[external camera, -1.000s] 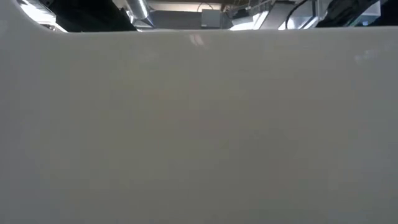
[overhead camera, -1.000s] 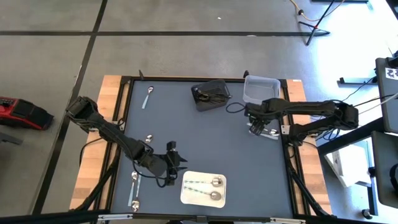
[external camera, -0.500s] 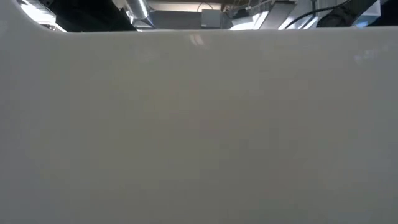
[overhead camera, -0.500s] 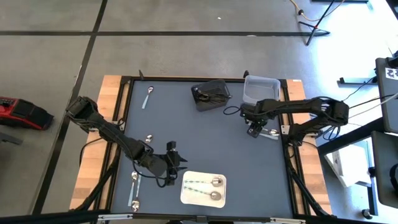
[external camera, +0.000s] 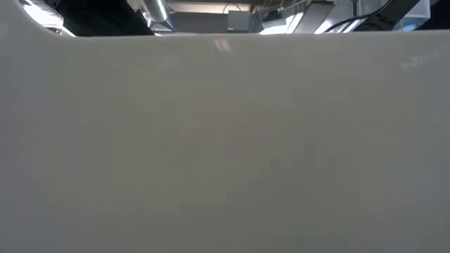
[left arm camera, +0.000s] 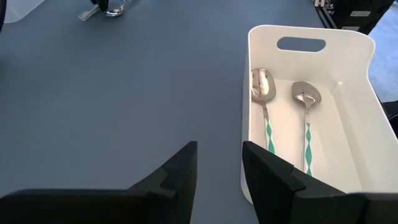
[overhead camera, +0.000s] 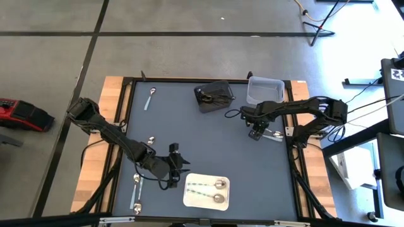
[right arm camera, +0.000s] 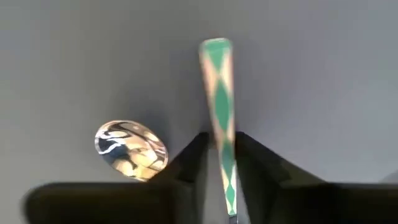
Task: Sort silverware by color (type)
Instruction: Put the white patterned spoon into the white bin
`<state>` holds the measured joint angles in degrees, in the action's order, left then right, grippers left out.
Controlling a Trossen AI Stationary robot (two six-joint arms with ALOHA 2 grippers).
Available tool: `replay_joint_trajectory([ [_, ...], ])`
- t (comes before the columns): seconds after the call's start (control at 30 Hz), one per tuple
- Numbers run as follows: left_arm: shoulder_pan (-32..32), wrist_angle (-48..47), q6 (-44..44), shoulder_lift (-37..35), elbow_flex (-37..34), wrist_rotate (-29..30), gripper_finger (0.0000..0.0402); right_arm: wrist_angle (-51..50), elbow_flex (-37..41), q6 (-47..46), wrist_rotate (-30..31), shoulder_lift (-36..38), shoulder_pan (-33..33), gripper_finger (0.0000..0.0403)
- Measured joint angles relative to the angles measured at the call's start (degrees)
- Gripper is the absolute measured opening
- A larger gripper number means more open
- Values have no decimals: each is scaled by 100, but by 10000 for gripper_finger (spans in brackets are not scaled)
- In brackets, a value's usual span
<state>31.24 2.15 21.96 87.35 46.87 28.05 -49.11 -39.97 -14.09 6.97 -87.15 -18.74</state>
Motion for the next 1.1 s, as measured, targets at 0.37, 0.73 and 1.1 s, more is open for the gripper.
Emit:
replay_joint_trajectory([
  [0.37,0,6,-2,0,0,0,123,-551,-876,84,359,187,475,14],
  [0.73,14,-33,2,0,0,-95,123,-399,-2493,-364,295,343,2040,6],
  [1.1,347,-878,873,-310,2,-279,123,1307,-3369,-519,-32,339,3640,6],
])
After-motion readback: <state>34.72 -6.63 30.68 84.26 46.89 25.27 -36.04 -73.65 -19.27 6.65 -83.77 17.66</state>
